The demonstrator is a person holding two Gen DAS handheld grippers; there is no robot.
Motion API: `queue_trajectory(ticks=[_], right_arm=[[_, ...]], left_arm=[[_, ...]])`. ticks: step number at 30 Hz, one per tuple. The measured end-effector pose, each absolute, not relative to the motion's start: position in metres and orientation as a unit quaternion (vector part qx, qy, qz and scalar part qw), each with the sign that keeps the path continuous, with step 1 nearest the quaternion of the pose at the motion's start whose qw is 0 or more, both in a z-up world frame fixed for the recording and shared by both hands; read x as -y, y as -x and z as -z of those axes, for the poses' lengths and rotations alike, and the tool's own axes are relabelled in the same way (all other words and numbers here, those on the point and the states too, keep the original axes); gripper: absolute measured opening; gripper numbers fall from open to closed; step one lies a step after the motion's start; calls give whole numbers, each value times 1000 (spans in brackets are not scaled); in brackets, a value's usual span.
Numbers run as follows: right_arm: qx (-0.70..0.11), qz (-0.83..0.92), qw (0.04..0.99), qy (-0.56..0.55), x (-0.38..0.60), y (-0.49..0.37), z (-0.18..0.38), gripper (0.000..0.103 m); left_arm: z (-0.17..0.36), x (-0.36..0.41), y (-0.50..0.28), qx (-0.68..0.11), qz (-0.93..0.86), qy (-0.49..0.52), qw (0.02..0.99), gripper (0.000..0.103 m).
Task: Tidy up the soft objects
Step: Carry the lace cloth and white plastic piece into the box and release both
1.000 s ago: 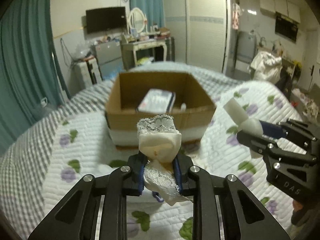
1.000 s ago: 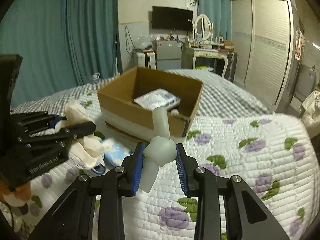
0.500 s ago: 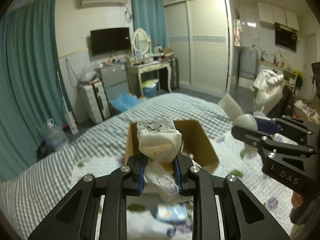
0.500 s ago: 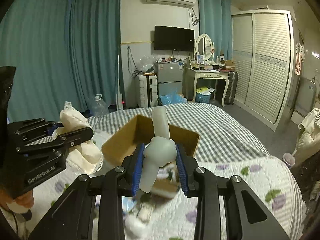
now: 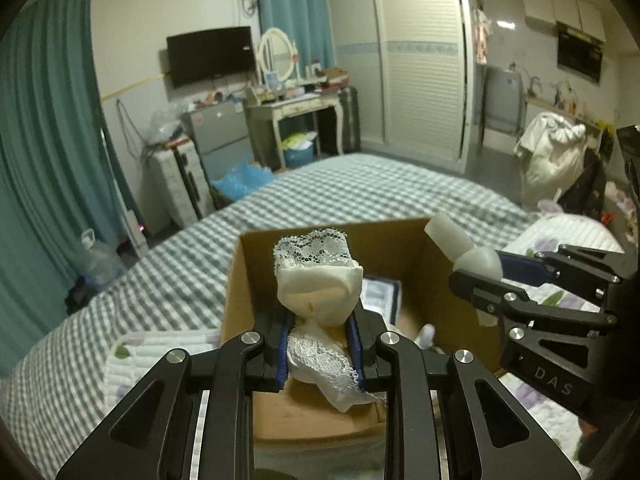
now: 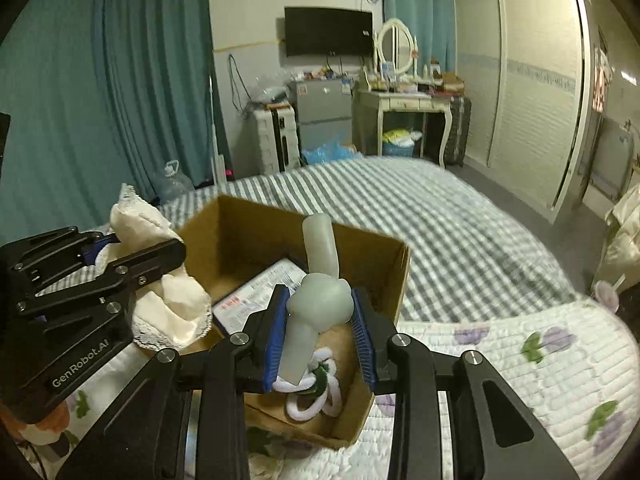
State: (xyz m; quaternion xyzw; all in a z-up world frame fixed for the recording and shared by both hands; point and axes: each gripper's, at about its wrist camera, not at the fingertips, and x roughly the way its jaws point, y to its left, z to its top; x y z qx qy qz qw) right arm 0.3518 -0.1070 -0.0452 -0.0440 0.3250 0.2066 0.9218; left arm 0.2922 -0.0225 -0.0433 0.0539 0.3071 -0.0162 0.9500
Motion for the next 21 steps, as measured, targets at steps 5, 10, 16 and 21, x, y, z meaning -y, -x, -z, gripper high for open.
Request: queue_trajectory(ticks=[5, 10, 16, 21], right_arm=[[-331, -211, 919, 34, 114, -361, 63, 32], [-326, -211, 921, 29, 118, -359, 62, 37], [-307, -191, 932, 14, 135, -344, 35, 66], [-281, -182, 942, 27, 149, -308, -10, 74]], left_arm=[[55, 21, -297, -313, 7, -52, 948, 26], [53, 27, -295, -314, -13, -63, 947, 76], [23, 20, -272, -293, -41, -45, 954, 87], [-27, 22, -230, -254, -54, -64, 964, 87]])
